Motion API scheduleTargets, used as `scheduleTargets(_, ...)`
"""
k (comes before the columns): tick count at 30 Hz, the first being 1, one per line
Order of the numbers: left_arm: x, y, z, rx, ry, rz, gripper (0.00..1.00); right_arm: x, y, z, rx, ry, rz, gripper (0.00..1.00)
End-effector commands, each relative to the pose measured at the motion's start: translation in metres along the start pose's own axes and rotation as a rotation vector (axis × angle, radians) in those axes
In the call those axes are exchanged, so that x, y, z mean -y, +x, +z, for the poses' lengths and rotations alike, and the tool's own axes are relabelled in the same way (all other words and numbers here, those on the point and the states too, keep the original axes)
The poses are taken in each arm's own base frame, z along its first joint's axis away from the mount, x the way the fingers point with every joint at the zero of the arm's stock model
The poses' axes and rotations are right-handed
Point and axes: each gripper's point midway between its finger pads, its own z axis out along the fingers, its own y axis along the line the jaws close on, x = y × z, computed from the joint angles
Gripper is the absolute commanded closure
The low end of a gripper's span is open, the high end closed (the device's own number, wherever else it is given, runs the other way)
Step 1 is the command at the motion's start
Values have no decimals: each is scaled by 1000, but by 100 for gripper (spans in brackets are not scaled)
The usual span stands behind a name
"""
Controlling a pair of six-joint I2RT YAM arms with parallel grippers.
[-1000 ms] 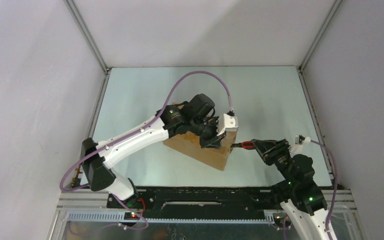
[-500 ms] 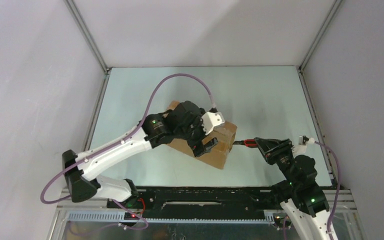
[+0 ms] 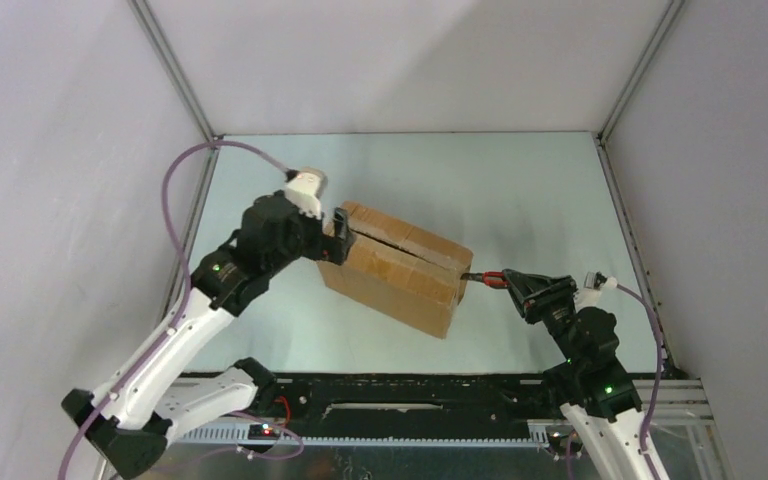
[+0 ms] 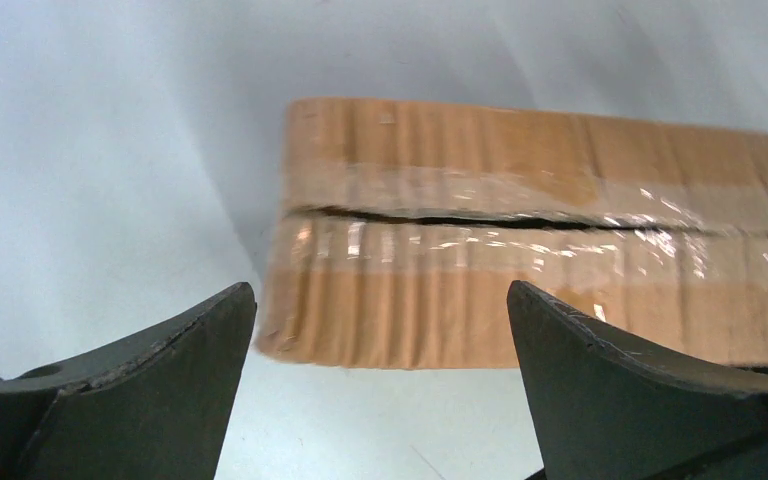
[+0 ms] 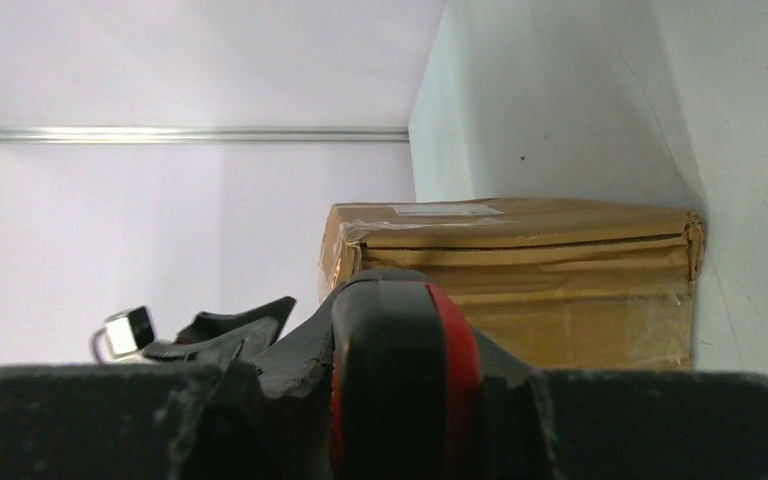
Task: Unpack the express box
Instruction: Cut the express box at the center of the board.
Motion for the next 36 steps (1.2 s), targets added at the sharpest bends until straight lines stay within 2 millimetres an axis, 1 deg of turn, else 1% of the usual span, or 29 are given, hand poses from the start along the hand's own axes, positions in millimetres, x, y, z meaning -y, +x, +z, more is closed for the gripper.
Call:
scheduleTargets(1,-28,19,6,-15,-67,-315,0,-50,-7,-19,29,-207,32,100)
scheduleTargets(2,-35,26,8,-29,-81,-347,0,-50,-7,-19,31,-209,36,100)
scheduleTargets(3,-31,31,11,-44,-47,-368,0,-50,-6,-19,27,-204,38,100)
scheduleTargets(5,-32,38,16,-58,-31,-393,0,-48,-6,-20,24,-188,34,100)
scheduleTargets(12,-24,44,33,-42,71,-477,0,-44,-2,-22,3,-167,33,100)
scheduleTargets(17,-24,61,42,-76,61,-542,0,-43,-8,-31,37,-120,-19,100)
scheduleTargets(19,-26,68,43,-76,35,-593,0,-36,-7,-31,34,-89,-17,100)
scheduleTargets(21,-27,77,42,-68,11,-673,0,-35,-7,-31,33,-87,-15,100)
scheduleTargets(24,-32,89,38,-30,-39,-809,0,-42,-8,-32,36,-114,-14,100)
scheduleTargets(26,-36,89,32,8,-62,-854,1,-44,-14,-32,74,-116,-17,100)
scheduleTargets(30,-42,87,23,30,-106,-876,3,-43,-19,-27,100,-121,-12,100)
scheduleTargets(33,-44,86,21,22,-128,-867,5,-46,-17,-23,89,-156,12,100)
scheduleTargets(36,-47,83,19,25,-143,-860,7,-48,-22,-29,117,-137,-7,100)
